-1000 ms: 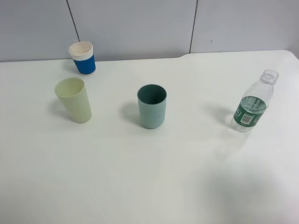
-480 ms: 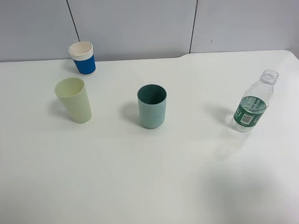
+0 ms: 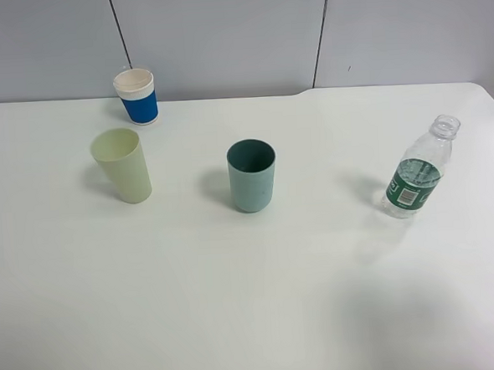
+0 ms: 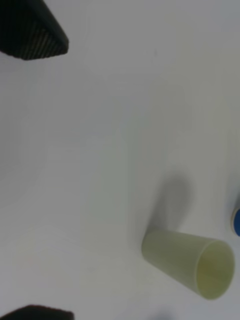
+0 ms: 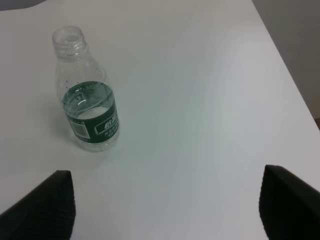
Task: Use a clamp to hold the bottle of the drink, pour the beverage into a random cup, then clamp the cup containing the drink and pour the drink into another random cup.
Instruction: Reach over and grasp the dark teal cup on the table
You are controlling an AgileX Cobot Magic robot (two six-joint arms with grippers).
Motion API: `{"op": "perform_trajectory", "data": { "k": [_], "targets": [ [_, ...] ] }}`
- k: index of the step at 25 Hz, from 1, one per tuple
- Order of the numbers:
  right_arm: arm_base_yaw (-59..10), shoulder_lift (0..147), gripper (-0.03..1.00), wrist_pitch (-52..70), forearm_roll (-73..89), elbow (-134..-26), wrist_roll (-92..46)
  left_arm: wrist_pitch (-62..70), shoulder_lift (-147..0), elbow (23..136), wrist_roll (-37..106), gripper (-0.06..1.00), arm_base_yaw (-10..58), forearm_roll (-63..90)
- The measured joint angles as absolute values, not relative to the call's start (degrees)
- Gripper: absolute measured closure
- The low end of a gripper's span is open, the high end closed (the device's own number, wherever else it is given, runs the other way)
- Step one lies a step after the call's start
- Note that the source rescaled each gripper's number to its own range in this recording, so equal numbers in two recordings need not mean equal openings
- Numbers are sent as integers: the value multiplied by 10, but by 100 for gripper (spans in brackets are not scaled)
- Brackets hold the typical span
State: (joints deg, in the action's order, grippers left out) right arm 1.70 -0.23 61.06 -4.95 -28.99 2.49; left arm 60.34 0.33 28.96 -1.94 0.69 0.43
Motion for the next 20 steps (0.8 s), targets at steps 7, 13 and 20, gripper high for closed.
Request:
{"op": "perform_trajectory", "data": {
  "k": [7, 13, 20],
  "targets": [
    [17, -2, 53, 611, -50, -290, 25, 603, 3, 290, -19, -6, 7, 4],
    [17, -2, 53, 611, -50, -290, 25, 603, 3, 290, -19, -6, 7, 4],
    [17, -2, 53, 611, -50, -290, 25, 603, 3, 290, -19, -6, -3, 4]
  ]
}}
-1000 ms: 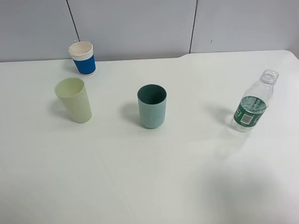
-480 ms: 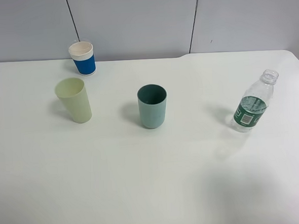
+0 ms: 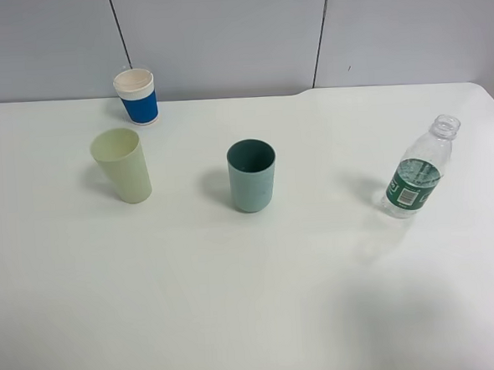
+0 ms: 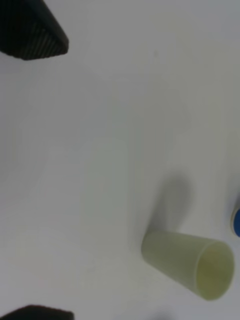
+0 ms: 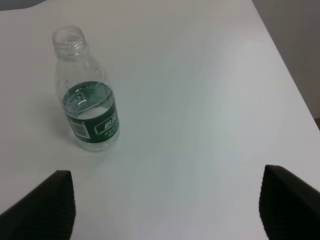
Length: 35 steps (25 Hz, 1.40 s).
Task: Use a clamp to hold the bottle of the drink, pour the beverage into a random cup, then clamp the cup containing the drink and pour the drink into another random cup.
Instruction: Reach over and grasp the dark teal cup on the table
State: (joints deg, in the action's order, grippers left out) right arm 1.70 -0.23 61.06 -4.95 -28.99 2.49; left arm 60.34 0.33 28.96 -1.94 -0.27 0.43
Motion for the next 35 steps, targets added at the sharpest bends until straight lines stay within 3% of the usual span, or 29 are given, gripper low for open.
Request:
{"op": "perform_trajectory", "data": {
  "k": [10, 18, 35],
  "targets": [
    [17, -2, 53, 611, -50, -290, 25, 602, -34, 290, -19, -6, -22, 4],
    [17, -2, 53, 611, -50, -290, 25, 543, -154, 321, -4, -6, -16, 4],
    [17, -2, 53, 611, -50, -290, 25, 497, -443, 323, 29, -6, 212, 3]
  ]
}}
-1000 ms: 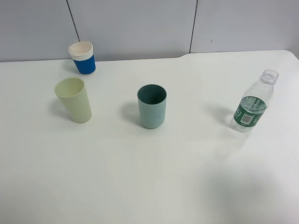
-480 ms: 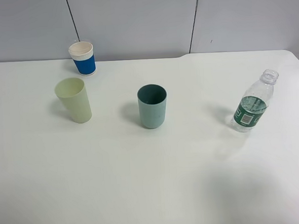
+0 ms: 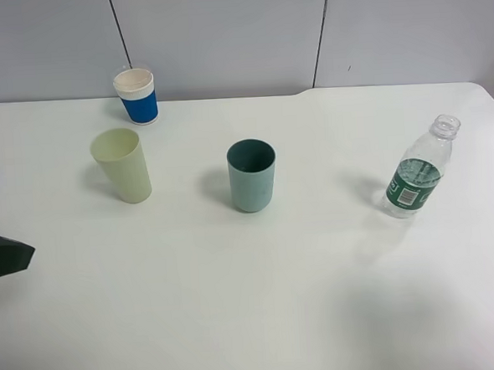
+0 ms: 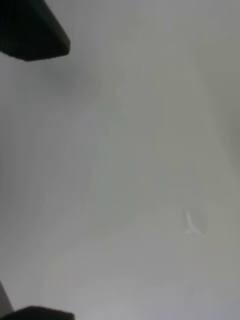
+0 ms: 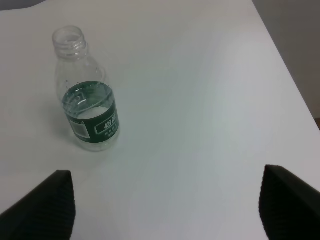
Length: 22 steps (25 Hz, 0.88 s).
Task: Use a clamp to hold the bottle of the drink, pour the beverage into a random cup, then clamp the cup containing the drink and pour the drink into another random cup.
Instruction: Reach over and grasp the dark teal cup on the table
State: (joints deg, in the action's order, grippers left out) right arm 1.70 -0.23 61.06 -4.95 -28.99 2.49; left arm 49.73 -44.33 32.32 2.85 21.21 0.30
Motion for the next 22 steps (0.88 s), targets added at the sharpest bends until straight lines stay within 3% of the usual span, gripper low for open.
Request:
{"op": "perform_trajectory", "data": {
  "k": [11, 22],
  "targets": [
    [17, -2, 53, 611, -50, -290, 25, 404, -605, 323, 65, -6, 333, 4],
    [17, -2, 53, 611, -50, -290, 25, 224, -715, 286, 59, -6, 344, 4]
  ]
}}
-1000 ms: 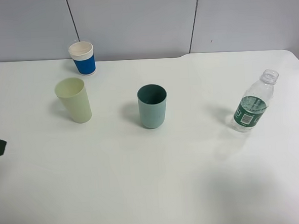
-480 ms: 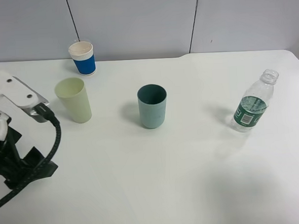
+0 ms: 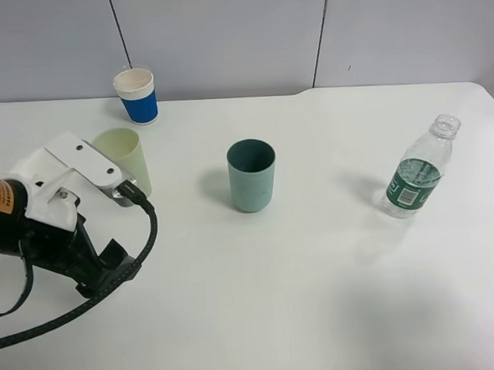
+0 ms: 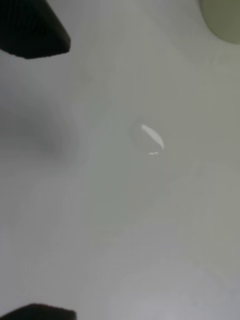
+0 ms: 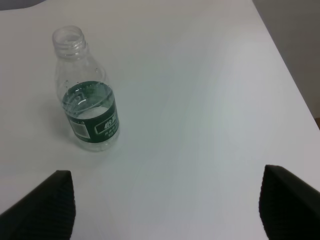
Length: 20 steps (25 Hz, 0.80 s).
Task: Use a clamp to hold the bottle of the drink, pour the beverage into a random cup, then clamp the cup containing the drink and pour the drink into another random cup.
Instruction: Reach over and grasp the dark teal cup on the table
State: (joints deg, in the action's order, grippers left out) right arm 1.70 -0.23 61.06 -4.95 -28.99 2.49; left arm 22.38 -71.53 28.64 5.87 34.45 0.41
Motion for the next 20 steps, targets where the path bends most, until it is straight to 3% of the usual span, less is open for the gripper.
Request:
{"op": "perform_trajectory", "data": {
  "k": [20],
  "targets": [
    [17, -2, 53, 611, -50, -290, 25, -112, -755, 155, 59, -6, 344, 5]
  ]
}}
